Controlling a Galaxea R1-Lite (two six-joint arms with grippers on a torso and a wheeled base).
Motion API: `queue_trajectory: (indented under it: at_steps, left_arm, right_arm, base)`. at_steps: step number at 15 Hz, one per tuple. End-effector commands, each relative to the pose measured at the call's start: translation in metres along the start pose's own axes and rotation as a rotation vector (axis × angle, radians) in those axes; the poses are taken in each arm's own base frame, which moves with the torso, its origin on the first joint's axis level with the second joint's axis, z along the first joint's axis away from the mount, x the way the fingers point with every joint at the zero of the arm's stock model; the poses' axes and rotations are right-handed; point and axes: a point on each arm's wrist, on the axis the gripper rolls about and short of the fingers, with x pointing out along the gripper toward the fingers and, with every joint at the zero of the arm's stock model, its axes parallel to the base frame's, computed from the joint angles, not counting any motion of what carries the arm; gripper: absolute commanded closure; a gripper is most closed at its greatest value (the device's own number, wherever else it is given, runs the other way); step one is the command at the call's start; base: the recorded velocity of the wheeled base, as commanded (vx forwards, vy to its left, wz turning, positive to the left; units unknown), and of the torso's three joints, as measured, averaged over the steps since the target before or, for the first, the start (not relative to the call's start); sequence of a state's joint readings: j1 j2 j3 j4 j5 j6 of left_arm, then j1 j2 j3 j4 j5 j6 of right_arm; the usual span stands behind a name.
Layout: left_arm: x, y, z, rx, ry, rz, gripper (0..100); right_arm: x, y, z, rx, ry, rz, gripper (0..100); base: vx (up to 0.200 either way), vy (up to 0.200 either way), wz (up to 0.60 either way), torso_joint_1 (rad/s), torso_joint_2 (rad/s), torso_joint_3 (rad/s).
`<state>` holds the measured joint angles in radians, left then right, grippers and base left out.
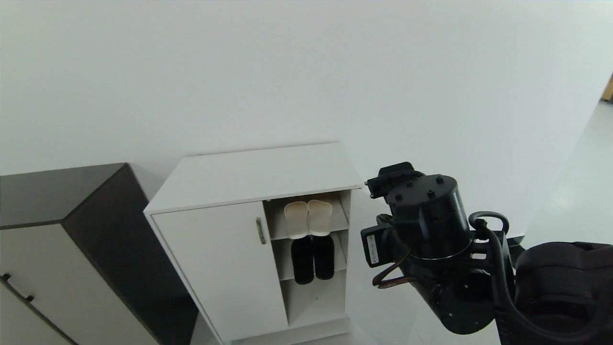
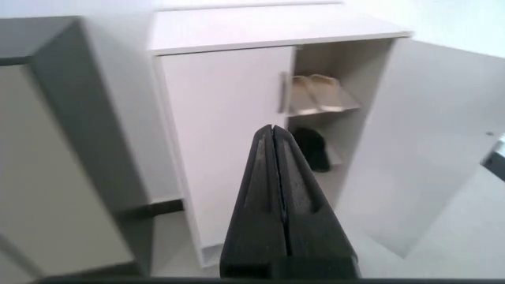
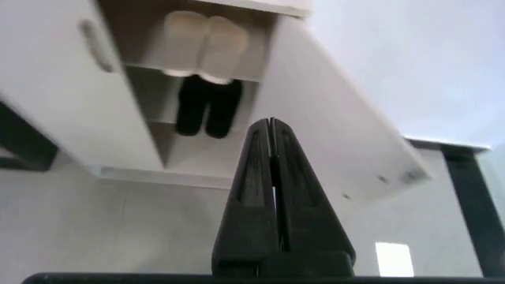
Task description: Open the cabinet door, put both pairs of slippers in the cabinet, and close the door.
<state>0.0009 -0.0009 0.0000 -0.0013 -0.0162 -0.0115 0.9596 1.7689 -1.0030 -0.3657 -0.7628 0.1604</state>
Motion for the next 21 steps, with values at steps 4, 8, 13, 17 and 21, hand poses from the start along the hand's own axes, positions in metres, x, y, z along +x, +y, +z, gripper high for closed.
queue_trajectory:
  at_steps: [4, 8, 13, 17, 21]
  left_arm:
    - [0.000, 0.000, 0.000, 0.001, 0.000, 0.011, 100]
    - [0.000, 0.000, 0.000, 0.001, 0.000, 0.023, 100]
    - [0.000, 0.000, 0.000, 0.001, 0.000, 0.021, 100]
    - [0.000, 0.000, 0.000, 0.001, 0.000, 0.020, 100]
    - [0.000, 0.000, 0.000, 0.001, 0.000, 0.020, 100]
  right_arm:
    - [0.022, -0.023, 0.015, 0.034, -0.008, -0.015, 100]
    - [0.076, -0.060, 0.031, 0.158, -0.010, -0.128, 100]
    - [0.102, -0.074, 0.022, 0.183, 0.040, -0.132, 100]
    - [0.128, -0.088, 0.020, 0.215, 0.041, -0.147, 100]
    - [0.165, -0.102, 0.003, 0.243, 0.054, -0.181, 100]
  base:
    - [0.000, 0.000, 0.00, 0.000, 0.00, 0.000]
    - [0.000, 0.000, 0.00, 0.000, 0.00, 0.000]
    - [-0.160, 0.000, 0.00, 0.006, 0.01, -0.001]
    - [-0.100, 0.000, 0.00, -0.007, 0.00, 0.004]
    - [0.000, 0.000, 0.00, 0.000, 0.00, 0.000]
